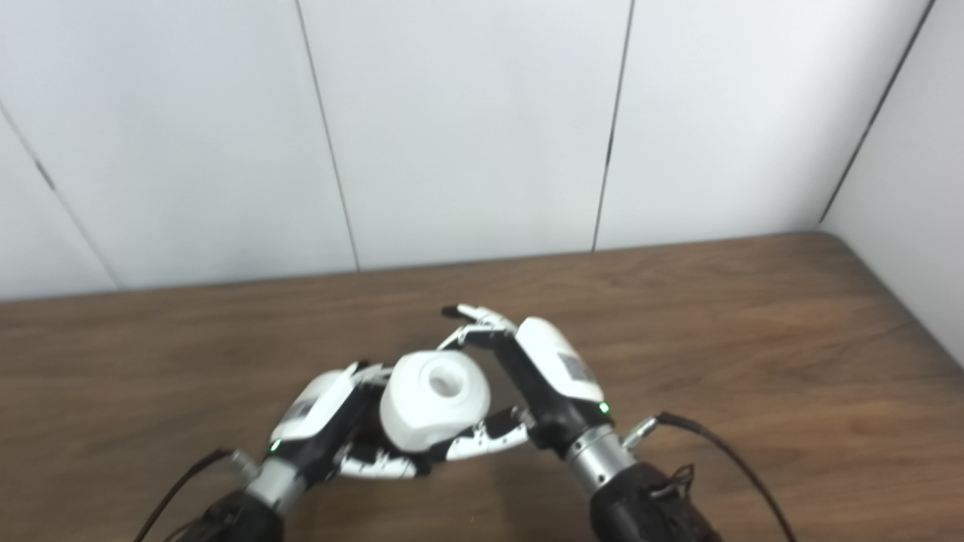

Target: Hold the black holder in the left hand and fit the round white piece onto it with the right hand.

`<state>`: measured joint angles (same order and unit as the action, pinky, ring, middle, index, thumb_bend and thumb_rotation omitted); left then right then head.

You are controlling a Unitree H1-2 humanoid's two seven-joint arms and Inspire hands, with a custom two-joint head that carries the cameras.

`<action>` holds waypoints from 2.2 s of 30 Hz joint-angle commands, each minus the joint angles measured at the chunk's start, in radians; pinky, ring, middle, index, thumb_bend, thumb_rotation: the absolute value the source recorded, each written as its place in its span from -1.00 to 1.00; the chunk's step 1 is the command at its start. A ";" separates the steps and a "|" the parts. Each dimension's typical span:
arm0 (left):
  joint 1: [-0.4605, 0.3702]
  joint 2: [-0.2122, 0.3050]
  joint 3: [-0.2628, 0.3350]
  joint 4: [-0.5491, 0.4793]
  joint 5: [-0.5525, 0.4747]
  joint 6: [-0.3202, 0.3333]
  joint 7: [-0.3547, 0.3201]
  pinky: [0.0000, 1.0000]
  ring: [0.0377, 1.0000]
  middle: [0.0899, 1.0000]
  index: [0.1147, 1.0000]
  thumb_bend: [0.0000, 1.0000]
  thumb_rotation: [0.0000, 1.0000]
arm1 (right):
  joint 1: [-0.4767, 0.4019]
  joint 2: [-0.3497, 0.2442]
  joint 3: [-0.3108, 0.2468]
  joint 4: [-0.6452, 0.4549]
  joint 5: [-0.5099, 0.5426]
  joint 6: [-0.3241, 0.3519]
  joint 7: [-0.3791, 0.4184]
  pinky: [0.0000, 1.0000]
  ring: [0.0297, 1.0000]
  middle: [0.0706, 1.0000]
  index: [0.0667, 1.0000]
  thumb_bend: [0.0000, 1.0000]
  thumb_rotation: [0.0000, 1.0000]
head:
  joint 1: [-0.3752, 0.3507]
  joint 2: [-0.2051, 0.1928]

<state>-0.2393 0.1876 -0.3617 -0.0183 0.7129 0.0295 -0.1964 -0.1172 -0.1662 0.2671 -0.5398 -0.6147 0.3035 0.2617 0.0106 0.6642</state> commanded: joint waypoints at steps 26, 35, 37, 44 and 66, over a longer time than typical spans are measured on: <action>0.009 -0.053 -0.025 -0.073 0.041 0.052 0.005 1.00 0.84 0.70 -0.17 0.03 -0.90 | 0.026 0.128 0.032 0.068 -0.288 -0.009 -0.112 0.25 0.67 0.73 -0.12 0.02 -0.72 | 0.049 -0.001; 0.014 -0.057 -0.026 -0.085 0.035 0.066 0.000 1.00 0.85 0.70 -0.17 0.03 -0.90 | 0.007 0.140 0.029 0.107 -0.363 0.001 -0.142 0.37 0.70 0.75 -0.12 0.02 -0.72 | 0.044 0.008; 0.015 -0.057 -0.026 -0.086 0.033 0.064 0.002 1.00 0.85 0.70 -0.17 0.03 -0.90 | 0.008 0.140 0.022 0.101 -0.359 0.003 -0.139 0.36 0.71 0.76 -0.12 0.02 -0.72 | 0.048 0.012; 0.008 -0.065 -0.031 -0.074 0.043 0.064 0.009 0.99 0.83 0.69 -0.17 0.03 -0.89 | 0.010 0.130 0.008 0.068 -0.351 0.008 -0.105 0.35 0.71 0.76 -0.12 0.02 -0.72 | 0.059 0.014; -0.012 -0.093 -0.051 -0.059 0.080 0.090 0.019 0.99 0.83 0.70 -0.17 0.04 -0.89 | 0.023 0.135 0.023 -0.050 -0.378 0.001 0.020 0.24 0.69 0.74 -0.12 0.02 -0.71 | 0.089 0.026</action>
<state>-0.2118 0.1085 -0.4105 -0.0655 0.7848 0.1289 -0.2004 -0.0777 -0.0425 0.2874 -0.5455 -0.9862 0.3228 0.2854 0.0997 0.6887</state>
